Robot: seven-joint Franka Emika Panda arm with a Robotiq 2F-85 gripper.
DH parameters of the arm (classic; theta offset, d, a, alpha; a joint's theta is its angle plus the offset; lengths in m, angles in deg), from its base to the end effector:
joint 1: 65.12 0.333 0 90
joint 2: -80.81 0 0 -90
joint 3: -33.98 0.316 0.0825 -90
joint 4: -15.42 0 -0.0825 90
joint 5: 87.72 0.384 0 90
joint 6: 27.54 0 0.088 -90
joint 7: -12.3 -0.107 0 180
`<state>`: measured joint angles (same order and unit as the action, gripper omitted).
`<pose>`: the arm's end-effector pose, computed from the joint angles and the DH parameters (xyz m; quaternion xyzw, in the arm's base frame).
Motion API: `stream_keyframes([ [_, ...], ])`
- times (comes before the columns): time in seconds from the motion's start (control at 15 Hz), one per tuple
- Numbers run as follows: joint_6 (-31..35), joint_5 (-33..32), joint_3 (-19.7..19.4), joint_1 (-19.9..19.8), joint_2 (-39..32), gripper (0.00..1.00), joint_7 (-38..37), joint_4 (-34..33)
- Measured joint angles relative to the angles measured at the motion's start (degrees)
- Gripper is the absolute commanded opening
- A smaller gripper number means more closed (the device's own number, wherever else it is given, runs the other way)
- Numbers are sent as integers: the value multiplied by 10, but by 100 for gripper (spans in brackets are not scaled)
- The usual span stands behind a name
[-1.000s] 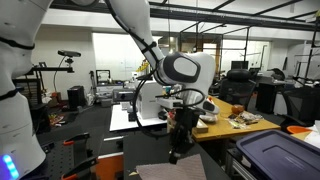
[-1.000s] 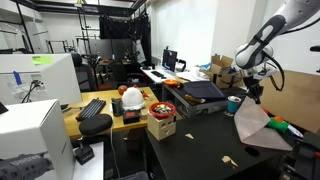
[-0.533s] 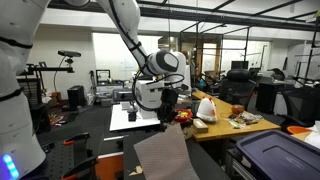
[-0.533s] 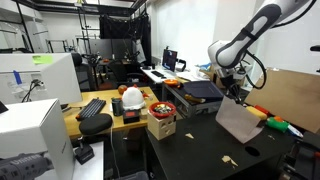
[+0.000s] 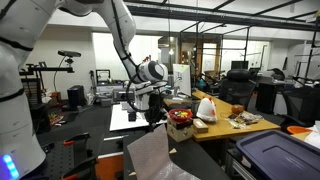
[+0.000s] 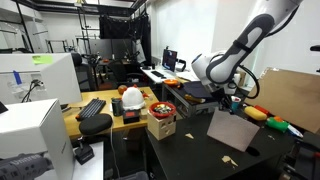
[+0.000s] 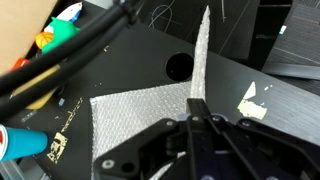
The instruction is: Unfold the bubble wrap
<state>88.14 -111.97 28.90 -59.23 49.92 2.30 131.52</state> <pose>0.5363 -0.0179 0.1526 0.9451 0.0629 -0.2467 0.2050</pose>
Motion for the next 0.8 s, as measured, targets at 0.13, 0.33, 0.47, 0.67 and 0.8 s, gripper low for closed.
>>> stream_keyframes([
  [0.13,0,-22,0,17,-17,0,-39,0],
  [0.33,1,-36,0,40,-36,0,-86,0],
  [0.47,1,-36,2,54,-40,0,-105,0],
  [0.67,3,-34,17,64,-39,0,-104,-4],
  [0.8,12,-23,38,62,-37,27,-73,-4],
])
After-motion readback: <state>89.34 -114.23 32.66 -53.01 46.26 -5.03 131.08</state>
